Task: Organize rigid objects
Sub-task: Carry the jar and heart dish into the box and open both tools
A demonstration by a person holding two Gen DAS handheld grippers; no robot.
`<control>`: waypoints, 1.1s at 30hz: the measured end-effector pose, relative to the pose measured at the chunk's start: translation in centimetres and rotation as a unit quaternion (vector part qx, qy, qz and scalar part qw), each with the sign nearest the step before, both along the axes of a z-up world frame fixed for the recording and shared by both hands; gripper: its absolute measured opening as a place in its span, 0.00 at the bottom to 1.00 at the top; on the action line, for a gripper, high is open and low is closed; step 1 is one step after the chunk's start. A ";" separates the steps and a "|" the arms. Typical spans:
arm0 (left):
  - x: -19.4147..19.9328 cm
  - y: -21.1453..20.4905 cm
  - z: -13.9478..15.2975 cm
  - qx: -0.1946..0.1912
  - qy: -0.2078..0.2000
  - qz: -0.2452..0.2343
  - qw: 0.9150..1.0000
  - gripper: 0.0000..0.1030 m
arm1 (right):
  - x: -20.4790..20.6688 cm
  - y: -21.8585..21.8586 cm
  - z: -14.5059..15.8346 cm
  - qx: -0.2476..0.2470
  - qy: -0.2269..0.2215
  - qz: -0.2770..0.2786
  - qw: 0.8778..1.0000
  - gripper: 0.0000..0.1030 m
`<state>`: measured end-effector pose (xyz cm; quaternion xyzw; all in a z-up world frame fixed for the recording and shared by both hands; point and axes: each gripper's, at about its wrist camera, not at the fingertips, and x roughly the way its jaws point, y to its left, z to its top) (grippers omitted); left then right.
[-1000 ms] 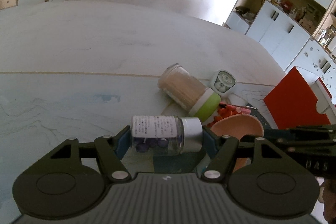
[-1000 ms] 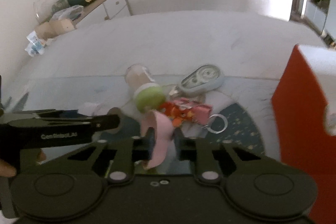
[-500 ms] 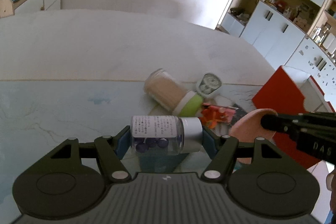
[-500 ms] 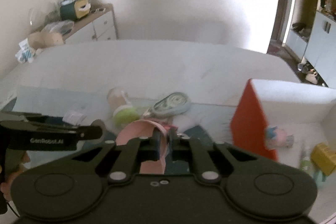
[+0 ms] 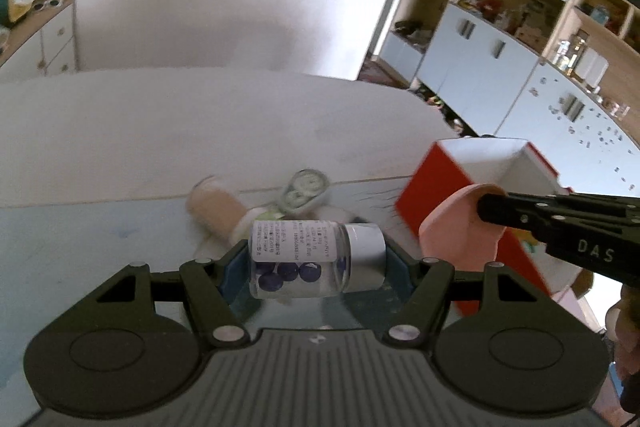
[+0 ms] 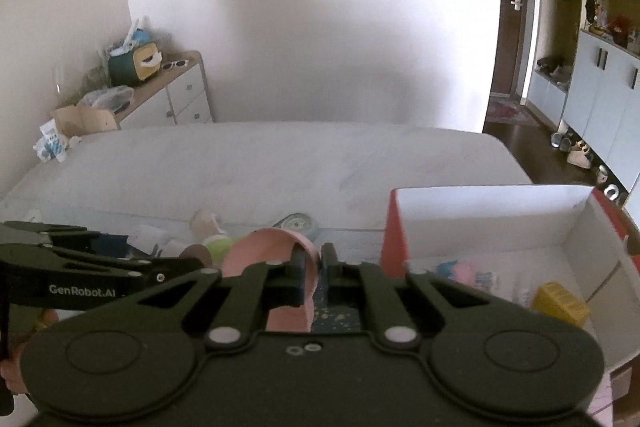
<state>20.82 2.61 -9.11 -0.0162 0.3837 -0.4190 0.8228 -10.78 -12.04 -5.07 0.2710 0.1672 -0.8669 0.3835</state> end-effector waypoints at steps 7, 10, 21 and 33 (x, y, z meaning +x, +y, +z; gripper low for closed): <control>-2.8 -3.1 2.3 -0.003 -0.022 -0.022 0.999 0.68 | -1.9 3.8 1.6 -0.019 -0.010 -0.008 1.000 0.07; -4.1 -4.5 2.9 -0.002 -0.030 -0.028 0.999 0.68 | -2.8 5.3 2.2 -0.023 -0.011 -0.011 1.000 0.06; -8.6 -11.6 4.4 0.006 -0.041 -0.059 0.997 0.68 | -7.9 11.7 3.1 -0.026 -0.021 -0.033 0.999 0.07; -12.0 -20.5 4.0 0.040 -0.050 -0.101 0.993 0.68 | -15.4 16.3 2.9 -0.008 -0.042 -0.073 0.996 0.07</control>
